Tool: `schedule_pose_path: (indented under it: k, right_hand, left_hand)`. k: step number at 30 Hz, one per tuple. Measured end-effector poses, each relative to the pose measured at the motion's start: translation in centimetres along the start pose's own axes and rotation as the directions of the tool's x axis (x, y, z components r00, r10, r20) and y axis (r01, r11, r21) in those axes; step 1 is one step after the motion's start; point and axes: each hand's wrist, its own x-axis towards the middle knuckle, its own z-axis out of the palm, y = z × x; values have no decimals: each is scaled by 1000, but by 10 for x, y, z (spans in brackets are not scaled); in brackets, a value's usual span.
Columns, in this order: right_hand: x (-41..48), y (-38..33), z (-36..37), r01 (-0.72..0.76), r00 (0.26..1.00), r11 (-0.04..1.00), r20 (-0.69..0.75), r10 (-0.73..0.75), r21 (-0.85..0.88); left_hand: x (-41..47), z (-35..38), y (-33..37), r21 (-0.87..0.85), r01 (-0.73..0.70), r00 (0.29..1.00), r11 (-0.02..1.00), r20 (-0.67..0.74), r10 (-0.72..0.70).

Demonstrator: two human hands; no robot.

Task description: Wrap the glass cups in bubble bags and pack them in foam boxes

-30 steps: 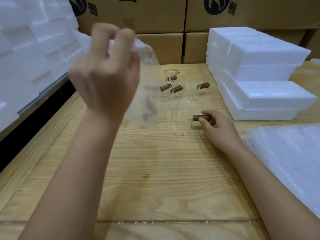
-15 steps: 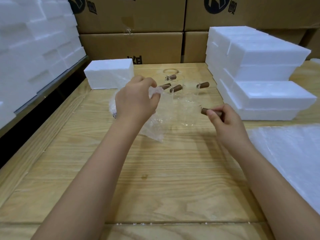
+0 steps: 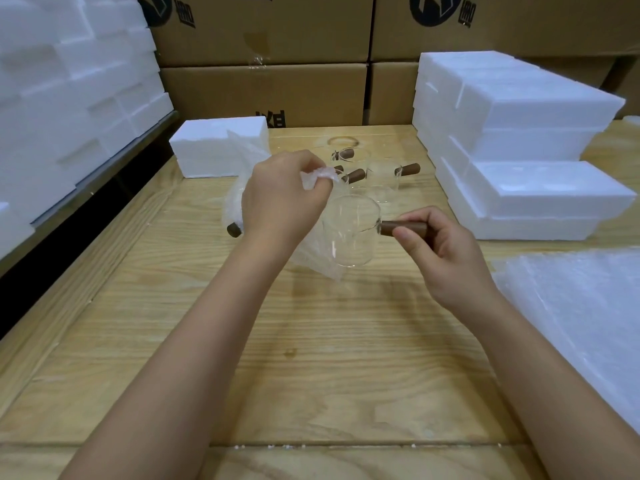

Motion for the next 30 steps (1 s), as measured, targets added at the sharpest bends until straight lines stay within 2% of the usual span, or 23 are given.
schedule_pose_path:
  k: [5,12,14,16,20,21,23,25,26,27,28,30]
  right_hand:
    - [0,-1,-1,27,997,995,-70,-34,-98]
    - [-2,-4,0,134,985,944,-61,-160,-303]
    - [-2,-2,1,121,988,955,-63,-143,-272]
    - [-2,-1,1,96,991,969,-66,-114,-228]
    - [0,3,3,45,992,999,-114,-48,-30]
    - [0,2,2,44,990,999,-136,-44,1]
    - [2,2,-1,32,985,999,-173,-24,44]
    - [5,4,-6,1,981,997,-192,14,82]
    - [6,5,-7,-15,980,994,-194,35,104]
    - [7,5,-8,-27,981,991,-187,51,130]
    - [7,5,-9,-38,982,987,-178,65,154]
    - [8,5,-10,-59,980,976,-174,97,209]
  left_hand:
    - [-2,-3,10,-168,35,993,985,116,-15]
    - [-8,0,20,-159,-17,977,987,208,50]
    - [-11,1,24,-184,-16,979,983,197,53]
    - [-12,0,29,-285,7,980,959,190,49]
    - [-14,-8,35,-632,126,938,764,327,115]
    - [-14,-9,34,-687,130,941,715,314,129]
    - [-12,-10,28,-735,12,986,678,123,116]
    - [-7,-11,16,-682,-120,990,722,-137,35]
    - [-4,-10,7,-658,-125,979,743,-205,-17]
    - [0,-10,-4,-653,-86,977,752,-202,-63]
    - [5,-11,-16,-672,3,986,741,-120,-113]
    - [12,-13,-35,-744,234,971,626,144,-191]
